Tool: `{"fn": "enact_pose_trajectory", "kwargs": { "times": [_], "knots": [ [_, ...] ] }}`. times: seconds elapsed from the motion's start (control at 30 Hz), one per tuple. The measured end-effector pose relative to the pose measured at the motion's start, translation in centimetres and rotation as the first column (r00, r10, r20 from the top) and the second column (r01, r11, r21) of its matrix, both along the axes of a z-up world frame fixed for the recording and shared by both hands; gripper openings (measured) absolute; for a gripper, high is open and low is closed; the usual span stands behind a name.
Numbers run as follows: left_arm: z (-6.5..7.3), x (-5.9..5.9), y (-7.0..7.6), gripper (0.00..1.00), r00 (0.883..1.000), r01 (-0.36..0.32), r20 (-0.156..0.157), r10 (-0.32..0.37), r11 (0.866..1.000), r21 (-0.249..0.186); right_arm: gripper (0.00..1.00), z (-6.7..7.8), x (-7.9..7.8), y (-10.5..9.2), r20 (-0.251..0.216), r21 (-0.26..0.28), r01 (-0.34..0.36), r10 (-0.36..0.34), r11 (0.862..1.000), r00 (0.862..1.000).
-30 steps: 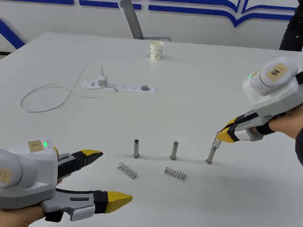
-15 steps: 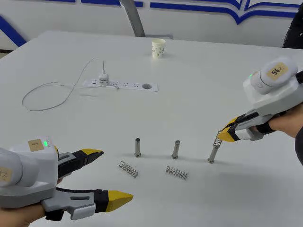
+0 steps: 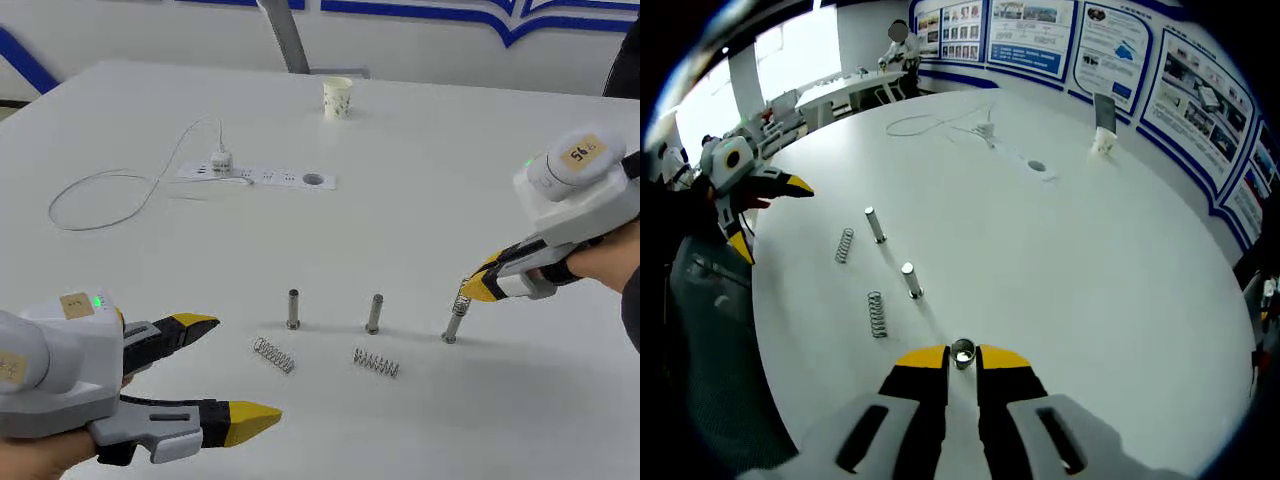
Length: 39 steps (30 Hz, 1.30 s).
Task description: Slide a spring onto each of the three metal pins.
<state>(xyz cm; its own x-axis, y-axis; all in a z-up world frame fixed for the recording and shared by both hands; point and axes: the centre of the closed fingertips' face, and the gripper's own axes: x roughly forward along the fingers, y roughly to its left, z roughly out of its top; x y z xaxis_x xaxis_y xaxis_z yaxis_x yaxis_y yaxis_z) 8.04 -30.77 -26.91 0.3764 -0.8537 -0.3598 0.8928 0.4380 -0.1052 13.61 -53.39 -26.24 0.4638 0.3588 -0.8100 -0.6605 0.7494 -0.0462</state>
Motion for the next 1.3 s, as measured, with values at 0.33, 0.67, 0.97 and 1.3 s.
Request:
{"fn": "enact_pose_trajectory", "kwargs": {
  "times": [0.33, 0.67, 0.97, 1.3],
  "knots": [
    [-0.1, 0.1, 0.0, 0.79, 1.0, -0.001, -0.004, 0.001, 1.0, 0.003, 0.12, -1.0, 0.0, 0.0, -0.015, 0.007, 0.009, -0.009, 1.0, 1.0],
    [-0.3, 0.1, 0.0, 0.79, 1.0, -0.002, -0.01, 0.002, 1.0, 0.003, 0.12, -2.1, 0.0, 0.0, -0.027, 0.014, 0.017, -0.017, 1.0, 0.999],
    [-0.4, 0.1, 0.0, 0.79, 1.0, -0.002, -0.013, 0.002, 1.0, 0.005, 0.12, -2.7, 0.1, 0.1, -0.035, 0.009, 0.017, -0.017, 1.0, 0.999],
    [-0.4, 0.1, 0.1, 0.79, 1.0, -0.005, -0.014, 0.005, 1.0, 0.005, 0.12, -3.4, 0.1, 0.2, -0.038, -0.004, 0.011, -0.011, 1.0, 0.999]
  ]
}}
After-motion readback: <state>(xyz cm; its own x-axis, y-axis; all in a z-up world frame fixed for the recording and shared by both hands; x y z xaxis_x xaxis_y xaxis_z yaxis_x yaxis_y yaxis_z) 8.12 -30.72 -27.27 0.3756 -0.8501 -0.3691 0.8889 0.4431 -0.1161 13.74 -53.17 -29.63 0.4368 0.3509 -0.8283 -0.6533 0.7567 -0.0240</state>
